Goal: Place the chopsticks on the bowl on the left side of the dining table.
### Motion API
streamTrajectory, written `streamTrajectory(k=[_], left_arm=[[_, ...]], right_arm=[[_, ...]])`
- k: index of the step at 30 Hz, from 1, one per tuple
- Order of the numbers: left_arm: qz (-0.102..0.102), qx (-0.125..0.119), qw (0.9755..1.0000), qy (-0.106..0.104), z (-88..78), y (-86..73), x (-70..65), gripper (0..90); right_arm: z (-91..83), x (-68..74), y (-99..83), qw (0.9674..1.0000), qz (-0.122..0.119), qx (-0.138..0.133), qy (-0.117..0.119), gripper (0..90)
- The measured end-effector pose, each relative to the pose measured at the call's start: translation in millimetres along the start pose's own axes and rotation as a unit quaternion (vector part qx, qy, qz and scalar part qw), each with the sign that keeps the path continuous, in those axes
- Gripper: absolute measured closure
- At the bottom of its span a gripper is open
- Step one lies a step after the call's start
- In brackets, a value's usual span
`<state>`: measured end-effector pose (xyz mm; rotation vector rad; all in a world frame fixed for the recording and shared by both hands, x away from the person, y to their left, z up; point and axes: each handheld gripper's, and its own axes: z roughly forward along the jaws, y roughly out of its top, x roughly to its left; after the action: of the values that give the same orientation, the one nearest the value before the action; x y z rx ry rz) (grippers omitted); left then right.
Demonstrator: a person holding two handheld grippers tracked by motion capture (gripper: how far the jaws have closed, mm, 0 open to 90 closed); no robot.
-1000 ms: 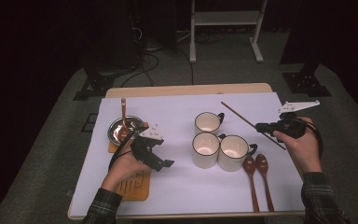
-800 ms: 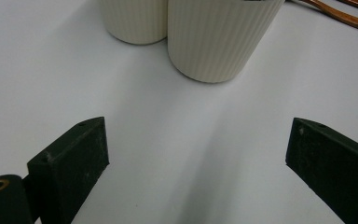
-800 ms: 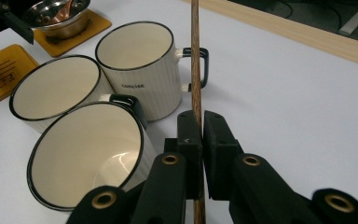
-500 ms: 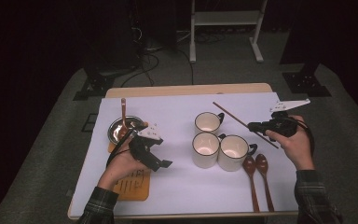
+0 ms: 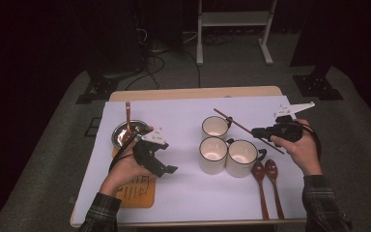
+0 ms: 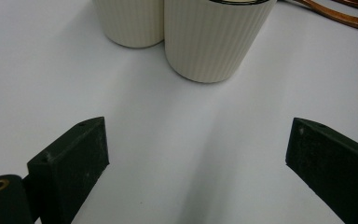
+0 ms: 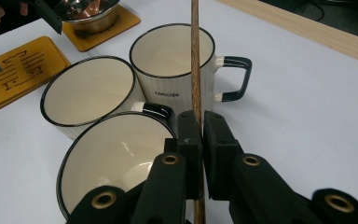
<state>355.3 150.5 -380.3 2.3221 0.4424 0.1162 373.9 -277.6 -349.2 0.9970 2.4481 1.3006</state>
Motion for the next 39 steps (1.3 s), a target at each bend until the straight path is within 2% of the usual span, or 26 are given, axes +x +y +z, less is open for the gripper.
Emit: streamTrajectory(k=[5,17,39], left_arm=[[0.003,0.000,1.0000,0.000,-3.1,1.0,1.6,4.9],[0.010,0.001,0.9999,-0.003,-3.6,6.3,4.9,5.0],[0.019,0.005,0.9998,-0.010,-3.6,16.7,9.7,4.9]], right_arm=[[4.7,2.4,3.5,0.9999,-0.009,0.002,0.006,85.4],[7.9,4.8,5.1,0.9998,-0.012,0.001,0.016,85.4],[12.4,15.5,6.8,0.9987,-0.034,0.019,0.033,85.4]])
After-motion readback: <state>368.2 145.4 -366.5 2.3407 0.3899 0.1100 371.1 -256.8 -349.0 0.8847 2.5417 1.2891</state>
